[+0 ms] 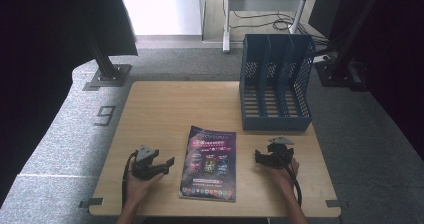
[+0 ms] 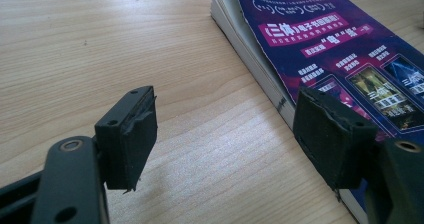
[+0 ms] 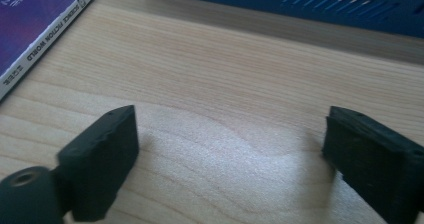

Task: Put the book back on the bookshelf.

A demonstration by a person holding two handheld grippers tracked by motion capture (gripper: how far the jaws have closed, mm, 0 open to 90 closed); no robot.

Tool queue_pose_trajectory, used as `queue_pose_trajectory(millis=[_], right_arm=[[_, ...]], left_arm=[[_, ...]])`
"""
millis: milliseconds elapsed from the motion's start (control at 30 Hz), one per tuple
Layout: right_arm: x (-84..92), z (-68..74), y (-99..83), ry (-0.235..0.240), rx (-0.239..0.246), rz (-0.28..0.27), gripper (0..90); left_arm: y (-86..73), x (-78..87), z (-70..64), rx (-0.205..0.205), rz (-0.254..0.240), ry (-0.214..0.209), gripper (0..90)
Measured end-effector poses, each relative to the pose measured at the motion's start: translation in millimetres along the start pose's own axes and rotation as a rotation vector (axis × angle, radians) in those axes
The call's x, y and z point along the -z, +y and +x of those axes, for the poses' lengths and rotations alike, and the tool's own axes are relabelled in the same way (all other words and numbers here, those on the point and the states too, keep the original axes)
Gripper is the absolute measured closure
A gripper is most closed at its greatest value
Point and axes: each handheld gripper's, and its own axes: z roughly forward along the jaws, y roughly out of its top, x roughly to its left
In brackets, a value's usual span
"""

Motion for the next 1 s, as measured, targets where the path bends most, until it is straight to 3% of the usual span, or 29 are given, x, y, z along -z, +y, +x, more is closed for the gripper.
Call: queue_pose_trajectory(millis=[267, 900, 967, 1000], right_arm=[[1.6, -1.0, -0.9, 0.003, 0.004, -0.014, 15.0], [1.6, -1.2, -0.9, 0.024, 0.019, -0.016, 16.1], [2.6, -1.6, -0.4, 0.018, -0.006, -0.021, 20.9], [3.5, -2.3, 0.4, 0.038, -0.017, -0.021, 22.8]], left_arm=[[-1.1, -1.2, 3.3, 0.013, 0.006, -0.005, 25.9], [-0.5, -4.8, 2.2, 0.016, 0.002, -0.017, 25.9], [0.1, -5.0, 2.4, 0.016, 0.002, -0.017, 26.0], [1.1, -5.5, 2.5, 0.017, 0.001, -0.021, 25.9]])
